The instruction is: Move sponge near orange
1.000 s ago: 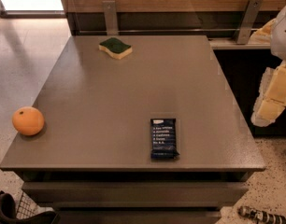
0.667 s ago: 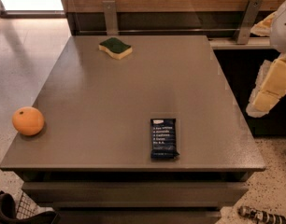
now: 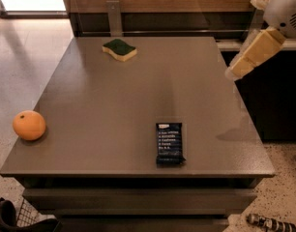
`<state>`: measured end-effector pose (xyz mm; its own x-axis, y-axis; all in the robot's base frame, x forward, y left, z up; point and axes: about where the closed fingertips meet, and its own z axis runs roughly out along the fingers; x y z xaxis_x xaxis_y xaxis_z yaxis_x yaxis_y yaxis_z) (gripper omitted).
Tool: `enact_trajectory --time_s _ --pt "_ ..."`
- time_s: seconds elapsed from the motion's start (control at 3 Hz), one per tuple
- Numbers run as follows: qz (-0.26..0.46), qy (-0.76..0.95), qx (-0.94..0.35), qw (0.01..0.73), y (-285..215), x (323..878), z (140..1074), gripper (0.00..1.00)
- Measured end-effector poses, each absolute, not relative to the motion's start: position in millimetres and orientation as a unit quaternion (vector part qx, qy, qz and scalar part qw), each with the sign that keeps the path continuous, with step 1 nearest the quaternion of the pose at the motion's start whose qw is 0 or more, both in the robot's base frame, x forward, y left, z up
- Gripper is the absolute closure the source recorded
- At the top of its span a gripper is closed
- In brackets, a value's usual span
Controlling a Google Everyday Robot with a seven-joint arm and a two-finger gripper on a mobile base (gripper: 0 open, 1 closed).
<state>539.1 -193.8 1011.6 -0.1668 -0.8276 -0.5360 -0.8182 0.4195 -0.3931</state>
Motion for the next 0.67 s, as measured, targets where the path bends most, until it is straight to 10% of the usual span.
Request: enact_trajectory --time_s 0.67 --pt "0.098 0.742 -0.467 0.472 -132 589 999 0.0"
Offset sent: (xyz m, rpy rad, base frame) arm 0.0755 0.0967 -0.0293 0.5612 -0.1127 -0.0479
